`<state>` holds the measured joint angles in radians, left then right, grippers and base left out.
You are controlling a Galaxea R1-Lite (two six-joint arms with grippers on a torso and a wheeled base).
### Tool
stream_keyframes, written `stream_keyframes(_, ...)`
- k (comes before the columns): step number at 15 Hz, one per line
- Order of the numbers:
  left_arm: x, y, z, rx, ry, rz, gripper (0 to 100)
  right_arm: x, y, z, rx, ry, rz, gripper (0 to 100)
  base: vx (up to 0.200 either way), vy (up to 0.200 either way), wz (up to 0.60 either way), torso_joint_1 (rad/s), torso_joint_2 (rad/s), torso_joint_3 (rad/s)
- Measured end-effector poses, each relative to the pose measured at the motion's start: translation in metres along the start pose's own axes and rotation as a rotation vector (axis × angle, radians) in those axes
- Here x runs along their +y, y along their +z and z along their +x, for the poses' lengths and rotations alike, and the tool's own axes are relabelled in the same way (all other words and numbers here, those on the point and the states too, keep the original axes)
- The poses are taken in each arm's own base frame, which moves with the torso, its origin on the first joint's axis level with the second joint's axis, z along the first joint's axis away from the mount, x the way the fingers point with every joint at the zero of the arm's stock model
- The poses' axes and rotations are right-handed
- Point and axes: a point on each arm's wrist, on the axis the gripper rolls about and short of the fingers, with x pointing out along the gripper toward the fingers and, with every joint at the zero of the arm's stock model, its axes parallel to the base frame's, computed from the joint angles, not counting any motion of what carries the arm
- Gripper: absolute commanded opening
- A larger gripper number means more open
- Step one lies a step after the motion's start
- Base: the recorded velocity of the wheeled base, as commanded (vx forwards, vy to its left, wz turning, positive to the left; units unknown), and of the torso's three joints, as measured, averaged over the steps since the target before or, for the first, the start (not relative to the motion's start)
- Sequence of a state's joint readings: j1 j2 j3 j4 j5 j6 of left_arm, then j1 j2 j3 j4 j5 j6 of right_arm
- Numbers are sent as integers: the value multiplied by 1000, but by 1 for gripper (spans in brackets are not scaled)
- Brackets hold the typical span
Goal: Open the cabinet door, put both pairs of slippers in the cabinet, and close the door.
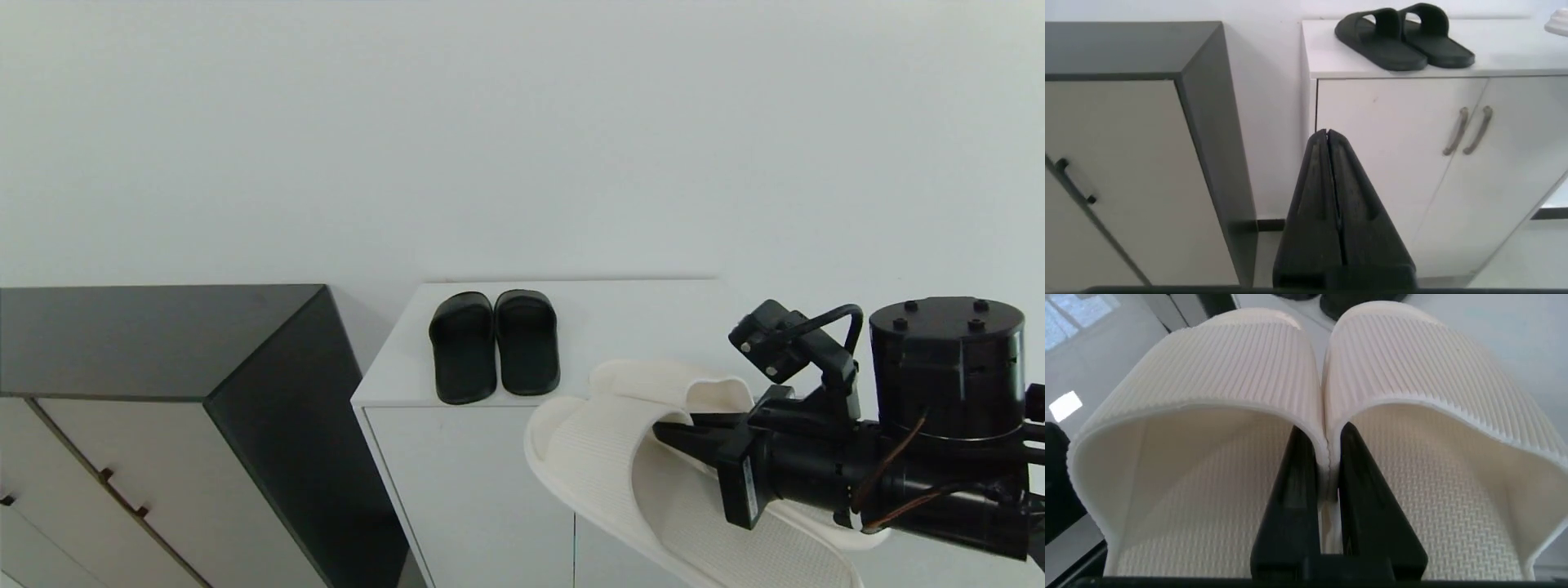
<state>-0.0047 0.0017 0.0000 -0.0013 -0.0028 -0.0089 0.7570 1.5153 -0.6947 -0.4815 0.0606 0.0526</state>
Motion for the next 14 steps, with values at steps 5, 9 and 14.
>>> stream_keyframes(5,0,0,0,0,0,0,0,2,-2,-12,-17,145,-1,0,0,0,0,0,0,0)
stream_keyframes(9,0,0,0,0,0,0,0,4,-3,-22,-38,157,-31,0,0,0,0,0,0,0)
stream_keyframes(14,0,0,0,0,1,0,0,4,-4,-23,-37,157,-33,0,0,0,0,0,0,0)
